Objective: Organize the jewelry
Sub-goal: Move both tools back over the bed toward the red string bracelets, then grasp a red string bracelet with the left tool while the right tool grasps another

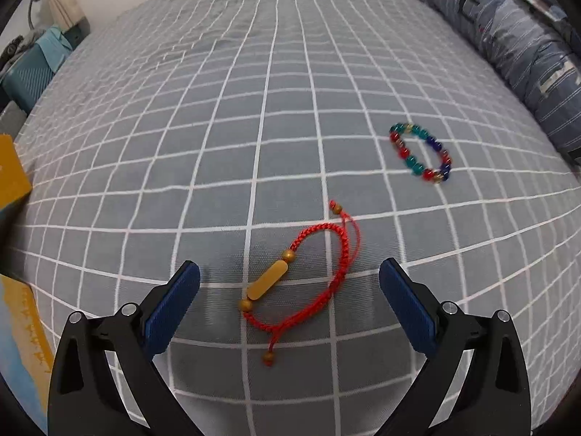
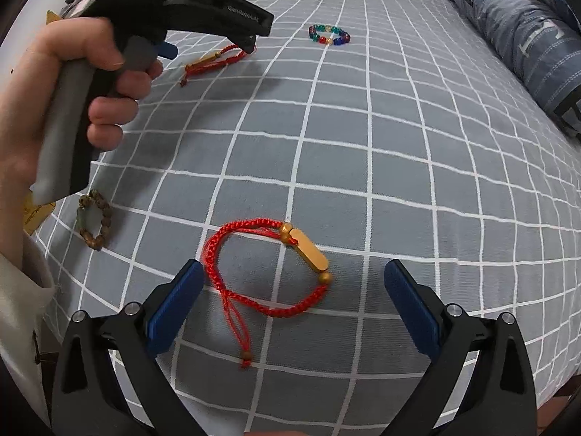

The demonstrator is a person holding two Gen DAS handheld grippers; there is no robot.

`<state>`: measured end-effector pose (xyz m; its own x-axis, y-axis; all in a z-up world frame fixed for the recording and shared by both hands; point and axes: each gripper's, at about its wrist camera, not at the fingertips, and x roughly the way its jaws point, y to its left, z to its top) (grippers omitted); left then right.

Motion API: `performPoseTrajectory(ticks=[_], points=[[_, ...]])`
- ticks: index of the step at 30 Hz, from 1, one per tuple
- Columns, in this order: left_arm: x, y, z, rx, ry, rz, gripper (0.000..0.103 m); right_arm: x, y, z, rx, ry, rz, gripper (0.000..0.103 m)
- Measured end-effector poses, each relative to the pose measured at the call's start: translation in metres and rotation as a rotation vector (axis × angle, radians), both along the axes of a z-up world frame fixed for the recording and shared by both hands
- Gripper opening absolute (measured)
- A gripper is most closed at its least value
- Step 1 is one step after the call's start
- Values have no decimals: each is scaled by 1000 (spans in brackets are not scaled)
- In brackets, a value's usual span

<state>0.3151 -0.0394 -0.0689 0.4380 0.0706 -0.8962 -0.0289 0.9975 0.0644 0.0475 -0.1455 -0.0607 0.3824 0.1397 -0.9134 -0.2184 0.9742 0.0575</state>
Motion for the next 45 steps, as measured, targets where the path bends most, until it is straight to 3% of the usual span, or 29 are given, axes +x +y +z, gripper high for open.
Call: performPoseTrajectory(ticks=[6,9,16,21,26,28,45], points=[[2,8,-11,-30,17,36,94,4,-5,-7,27,36,-17,95],[8,11,-13,-38,35,40,85,7,-6,-8,25,44,-29,89],[7,10,-13,-44,51,28,54,9,-7,-7,21,61,-34,62],[1,13,-9,-59,55,29,37,10,-4,-6,0,58,-21,46],[-2,19,-9,-51,56,35,25,12,-3,-7,-16,57,-11,17],[-2,22,-9,-48,53,41,12,8,-2,-5,-30,53,-12,11],[-5,20,9,-85,19,37,12,7,1,4,-22,34,-27,11]])
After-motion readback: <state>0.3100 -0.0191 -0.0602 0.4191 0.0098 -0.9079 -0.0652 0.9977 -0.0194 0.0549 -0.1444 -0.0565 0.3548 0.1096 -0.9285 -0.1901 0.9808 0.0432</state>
